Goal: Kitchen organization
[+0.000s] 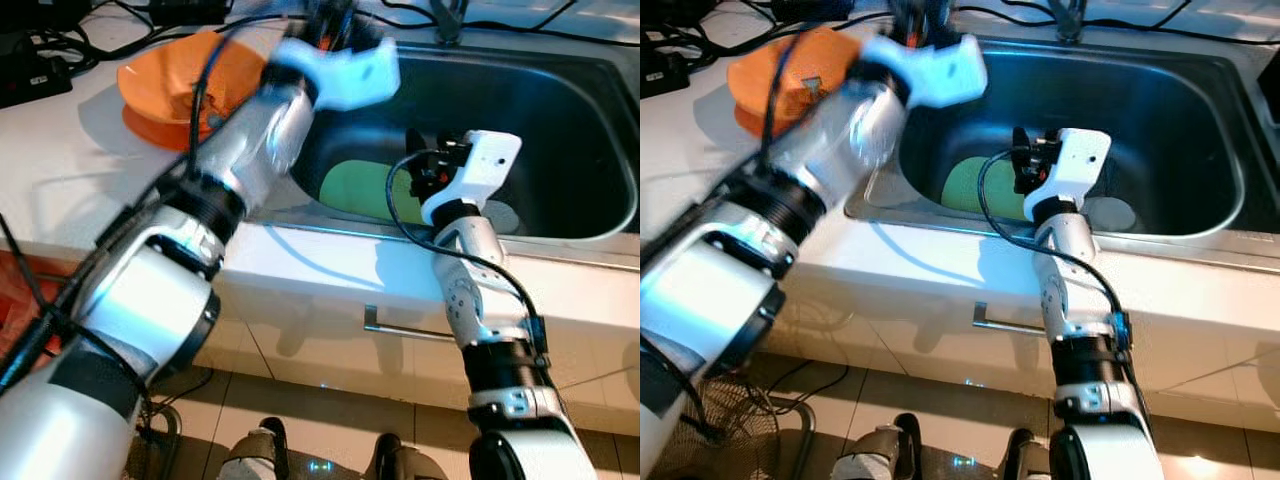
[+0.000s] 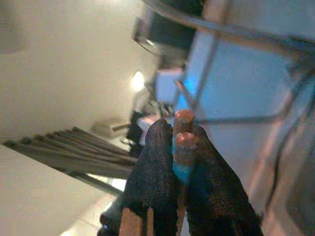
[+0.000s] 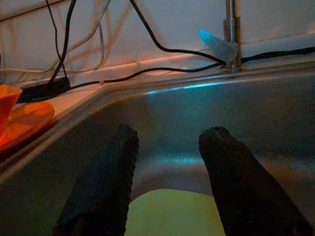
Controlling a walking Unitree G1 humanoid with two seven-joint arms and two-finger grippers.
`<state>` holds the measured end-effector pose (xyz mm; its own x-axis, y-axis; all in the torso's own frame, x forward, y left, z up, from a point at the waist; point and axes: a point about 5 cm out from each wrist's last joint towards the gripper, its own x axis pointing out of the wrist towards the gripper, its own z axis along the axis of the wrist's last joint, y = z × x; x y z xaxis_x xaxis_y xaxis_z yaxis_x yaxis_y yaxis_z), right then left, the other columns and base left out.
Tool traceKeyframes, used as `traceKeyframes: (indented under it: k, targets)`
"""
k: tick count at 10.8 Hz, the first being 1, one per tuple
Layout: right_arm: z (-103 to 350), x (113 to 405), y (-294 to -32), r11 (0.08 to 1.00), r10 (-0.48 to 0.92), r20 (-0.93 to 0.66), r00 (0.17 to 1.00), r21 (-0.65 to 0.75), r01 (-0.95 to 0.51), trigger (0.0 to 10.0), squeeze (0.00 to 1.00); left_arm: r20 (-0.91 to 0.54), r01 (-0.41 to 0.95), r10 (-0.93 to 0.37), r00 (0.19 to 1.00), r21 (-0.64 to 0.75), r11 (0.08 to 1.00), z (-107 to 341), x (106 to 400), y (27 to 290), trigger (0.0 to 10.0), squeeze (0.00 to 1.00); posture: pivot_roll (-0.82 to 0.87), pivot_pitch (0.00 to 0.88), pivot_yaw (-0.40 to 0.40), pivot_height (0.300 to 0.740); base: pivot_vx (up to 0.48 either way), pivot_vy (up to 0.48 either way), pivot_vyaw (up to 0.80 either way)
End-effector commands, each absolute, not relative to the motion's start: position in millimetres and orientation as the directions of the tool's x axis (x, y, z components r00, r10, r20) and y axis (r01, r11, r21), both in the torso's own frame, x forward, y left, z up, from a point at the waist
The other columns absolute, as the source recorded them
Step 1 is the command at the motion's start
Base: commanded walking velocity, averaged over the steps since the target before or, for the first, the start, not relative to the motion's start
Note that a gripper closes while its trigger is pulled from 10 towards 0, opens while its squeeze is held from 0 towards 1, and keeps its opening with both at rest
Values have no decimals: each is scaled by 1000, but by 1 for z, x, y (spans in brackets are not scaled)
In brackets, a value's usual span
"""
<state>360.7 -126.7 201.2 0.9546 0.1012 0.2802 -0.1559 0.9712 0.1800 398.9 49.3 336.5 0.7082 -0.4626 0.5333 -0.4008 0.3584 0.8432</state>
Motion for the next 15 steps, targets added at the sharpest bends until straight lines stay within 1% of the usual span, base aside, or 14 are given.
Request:
traceKeyframes:
  k: [1, 2, 3, 4, 6, 7, 9, 12, 15]
  targets:
    - [181, 362, -129, 972, 98, 206, 974, 191, -138, 10000, 0, 592, -382, -473, 652, 796, 469, 350, 391, 43, 3529, 0, 33, 113, 27, 740, 0, 0, 0]
    - [184, 364, -130, 972, 97, 221, 970, 189, -140, 10000, 0, 602, -209, -470, 645, 731, 650, 342, 385, 39, 10000, 0, 31, 98, 24, 740, 0, 0, 0]
    - [184, 365, -131, 973, 95, 226, 970, 186, -138, 10000, 0, 583, -69, -489, 649, 685, 725, 327, 381, 36, 10000, 0, 23, 82, 27, 740, 0, 0, 0]
    - [184, 365, -133, 975, 85, 233, 969, 181, -129, 10000, 0, 567, 91, -497, 657, 595, 799, 306, 374, 36, 10000, 0, 15, 70, 34, 740, 0, 0, 0]
    - [184, 365, -136, 982, 81, 251, 965, 145, -120, 10000, 0, 557, 237, -472, 683, 442, 865, 290, 371, 40, 10000, 0, 5, 42, 37, 740, 0, 0, 0]
    - [185, 365, -137, 984, 76, 261, 962, 137, -115, 10000, 0, 573, 309, -441, 690, 319, 896, 285, 366, 47, 10000, 0, -7, 13, 40, 740, 0, 0, 0]
    - [182, 365, -134, 984, 89, 258, 962, 130, -126, 10000, 0, 561, 346, -422, 712, 242, 906, 279, 367, 53, 10000, 0, -9, 0, 39, 740, 0, 0, 0]
    - [181, 366, -133, 985, 95, 257, 962, 118, -129, 10000, 0, 537, 388, -428, 727, 193, 901, 269, 364, 55, 10000, 0, -19, 0, 36, 740, 0, 0, 0]
    - [180, 366, -136, 987, 104, 254, 962, 94, -131, 10000, 0, 507, 387, -402, 763, 141, 911, 252, 363, 59, 10000, 0, -26, 0, 12, 740, 0, 0, 0]
